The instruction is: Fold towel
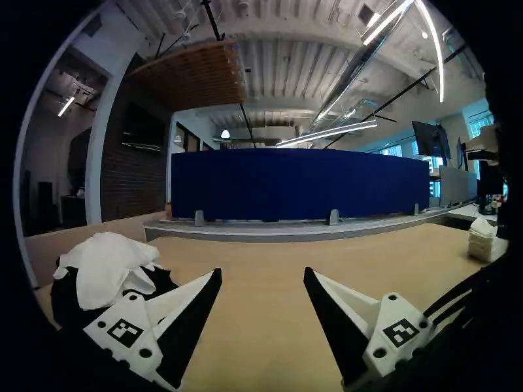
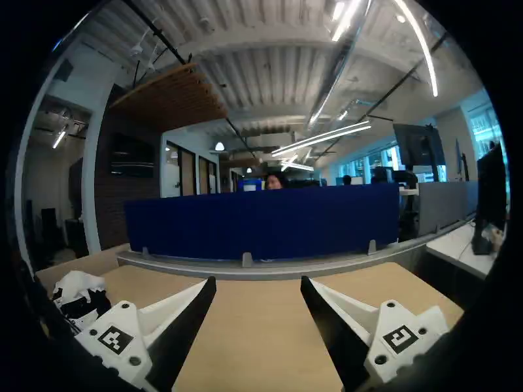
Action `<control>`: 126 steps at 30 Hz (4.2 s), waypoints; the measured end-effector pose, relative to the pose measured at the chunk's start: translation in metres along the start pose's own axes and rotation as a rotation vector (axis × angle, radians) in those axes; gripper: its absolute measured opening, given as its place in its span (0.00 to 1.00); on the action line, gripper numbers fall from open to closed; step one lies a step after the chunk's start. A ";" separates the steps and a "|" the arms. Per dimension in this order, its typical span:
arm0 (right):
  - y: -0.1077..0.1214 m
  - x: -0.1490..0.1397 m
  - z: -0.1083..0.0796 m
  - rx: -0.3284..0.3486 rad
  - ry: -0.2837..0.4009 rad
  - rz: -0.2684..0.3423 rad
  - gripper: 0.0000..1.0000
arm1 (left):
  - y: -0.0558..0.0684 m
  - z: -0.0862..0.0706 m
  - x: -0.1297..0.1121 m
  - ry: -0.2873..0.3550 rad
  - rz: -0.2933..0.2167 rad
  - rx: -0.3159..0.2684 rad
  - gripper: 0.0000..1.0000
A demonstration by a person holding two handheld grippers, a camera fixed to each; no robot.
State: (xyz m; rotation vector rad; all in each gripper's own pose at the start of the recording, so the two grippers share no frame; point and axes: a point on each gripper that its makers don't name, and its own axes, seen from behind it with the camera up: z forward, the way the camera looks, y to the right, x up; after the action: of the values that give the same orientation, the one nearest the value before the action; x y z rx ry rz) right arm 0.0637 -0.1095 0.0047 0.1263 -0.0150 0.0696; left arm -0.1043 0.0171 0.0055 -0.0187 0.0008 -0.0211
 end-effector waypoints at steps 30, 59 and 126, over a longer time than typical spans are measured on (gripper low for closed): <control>0.035 0.027 -0.003 -0.053 0.047 -0.029 1.00 | 0.002 0.000 0.000 -0.001 0.002 0.000 0.93; 0.094 -0.050 -0.008 -0.106 0.035 -0.029 1.00 | 0.002 0.003 -0.001 -0.001 0.002 0.000 0.93; 0.121 -0.155 -0.007 -0.112 0.022 -0.063 1.00 | 0.002 0.002 -0.002 -0.001 0.002 0.000 0.94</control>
State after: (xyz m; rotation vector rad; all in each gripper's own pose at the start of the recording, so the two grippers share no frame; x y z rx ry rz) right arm -0.0994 0.0002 0.0094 0.0145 0.0075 0.0071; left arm -0.1059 0.0193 0.0072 -0.0185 -0.0004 -0.0192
